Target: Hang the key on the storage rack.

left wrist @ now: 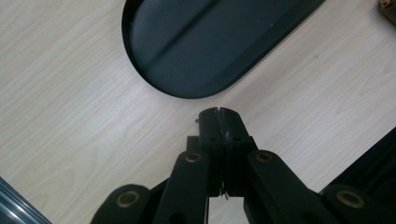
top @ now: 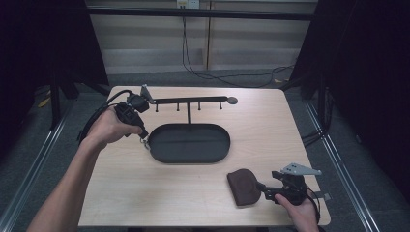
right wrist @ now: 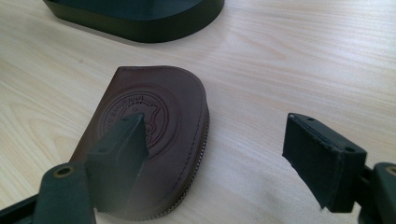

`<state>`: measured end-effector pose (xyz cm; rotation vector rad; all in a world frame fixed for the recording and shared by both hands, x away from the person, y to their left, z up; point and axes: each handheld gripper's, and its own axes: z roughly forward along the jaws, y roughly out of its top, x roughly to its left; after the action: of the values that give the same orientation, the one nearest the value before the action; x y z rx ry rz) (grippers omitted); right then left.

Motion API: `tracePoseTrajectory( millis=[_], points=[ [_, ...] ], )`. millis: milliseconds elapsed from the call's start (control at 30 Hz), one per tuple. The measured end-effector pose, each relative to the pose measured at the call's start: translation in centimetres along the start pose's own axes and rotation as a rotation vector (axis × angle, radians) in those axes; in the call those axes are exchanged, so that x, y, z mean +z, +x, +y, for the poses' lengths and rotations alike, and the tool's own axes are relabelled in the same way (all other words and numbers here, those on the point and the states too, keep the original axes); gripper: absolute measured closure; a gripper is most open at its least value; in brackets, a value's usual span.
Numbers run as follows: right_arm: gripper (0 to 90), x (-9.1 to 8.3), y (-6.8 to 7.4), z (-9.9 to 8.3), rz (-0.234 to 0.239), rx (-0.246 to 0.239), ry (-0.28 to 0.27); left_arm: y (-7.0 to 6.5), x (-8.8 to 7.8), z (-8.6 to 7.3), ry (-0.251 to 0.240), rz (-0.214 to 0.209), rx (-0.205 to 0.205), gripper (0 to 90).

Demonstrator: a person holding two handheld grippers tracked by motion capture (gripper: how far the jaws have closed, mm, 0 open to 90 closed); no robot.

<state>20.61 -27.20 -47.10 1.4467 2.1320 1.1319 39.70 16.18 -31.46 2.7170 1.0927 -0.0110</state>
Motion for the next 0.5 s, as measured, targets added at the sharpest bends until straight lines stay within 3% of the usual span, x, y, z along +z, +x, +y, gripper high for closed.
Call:
tracePoseTrajectory(
  millis=[500],
  points=[
    [21.3, 0.0, 0.0, 0.0, 0.003, -0.002, 0.001, 0.4, -2.0, 3.3, -0.009, 0.012, 0.007, 89.4]
  ],
)
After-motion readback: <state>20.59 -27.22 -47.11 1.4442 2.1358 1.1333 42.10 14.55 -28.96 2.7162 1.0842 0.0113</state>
